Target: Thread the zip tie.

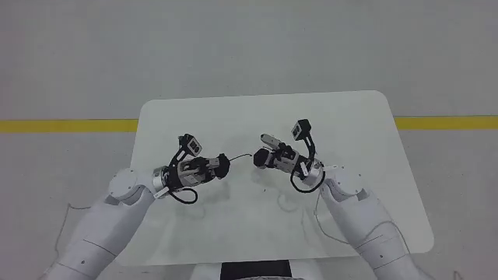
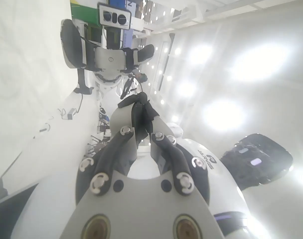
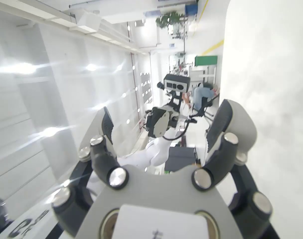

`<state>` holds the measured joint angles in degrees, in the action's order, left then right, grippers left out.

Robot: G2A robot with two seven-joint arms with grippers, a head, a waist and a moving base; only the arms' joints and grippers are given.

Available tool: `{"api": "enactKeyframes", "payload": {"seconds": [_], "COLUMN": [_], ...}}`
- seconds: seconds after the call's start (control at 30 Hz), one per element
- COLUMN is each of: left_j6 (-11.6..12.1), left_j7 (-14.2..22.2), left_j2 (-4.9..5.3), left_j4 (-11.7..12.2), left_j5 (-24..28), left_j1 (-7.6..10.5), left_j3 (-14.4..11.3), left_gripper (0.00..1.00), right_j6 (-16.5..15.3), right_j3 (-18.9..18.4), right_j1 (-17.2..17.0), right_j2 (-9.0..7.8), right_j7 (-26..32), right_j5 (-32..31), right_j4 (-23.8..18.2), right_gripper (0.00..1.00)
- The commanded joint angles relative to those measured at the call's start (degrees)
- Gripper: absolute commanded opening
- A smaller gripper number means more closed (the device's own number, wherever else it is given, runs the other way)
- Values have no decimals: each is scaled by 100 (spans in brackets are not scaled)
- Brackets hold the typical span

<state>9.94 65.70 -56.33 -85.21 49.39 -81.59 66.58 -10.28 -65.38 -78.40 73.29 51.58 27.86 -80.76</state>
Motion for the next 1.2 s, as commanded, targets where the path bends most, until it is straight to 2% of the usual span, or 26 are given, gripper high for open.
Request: {"api": "enactKeyframes", "payload": {"seconds": [0.0,0.3,0.37,0.43,0.57,0.7,0.93,1.17], "left_j6": [7,45,-44,-98,-222,-181,-142,-142], "left_j7": [237,258,193,164,689,954,965,965], "left_j2": [-7,-12,-21,-21,-19,-19,-20,-20], "left_j4": [126,172,162,342,601,808,854,854], "left_j5": [-17,-13,15,-3,307,300,231,231], "left_j1": [61,86,83,139,195,242,270,270], "left_j3": [-63,-72,-118,-112,-108,-140,-152,-152], "left_gripper": [0,0,0,0,0,0,0,0], "right_j6": [69,75,83,224,416,589,589,531], "right_j3": [154,162,168,231,247,338,338,401], "right_j1": [173,201,194,160,258,414,414,301], "right_j2": [18,20,20,33,36,57,57,58], "right_j7": [717,763,746,966,1550,2052,2052,1633], "right_j5": [322,342,342,692,1240,1621,1621,1541], "right_j4": [243,288,284,284,550,790,790,609], "right_gripper": [100,100,100,100,100,100,100,100]}}
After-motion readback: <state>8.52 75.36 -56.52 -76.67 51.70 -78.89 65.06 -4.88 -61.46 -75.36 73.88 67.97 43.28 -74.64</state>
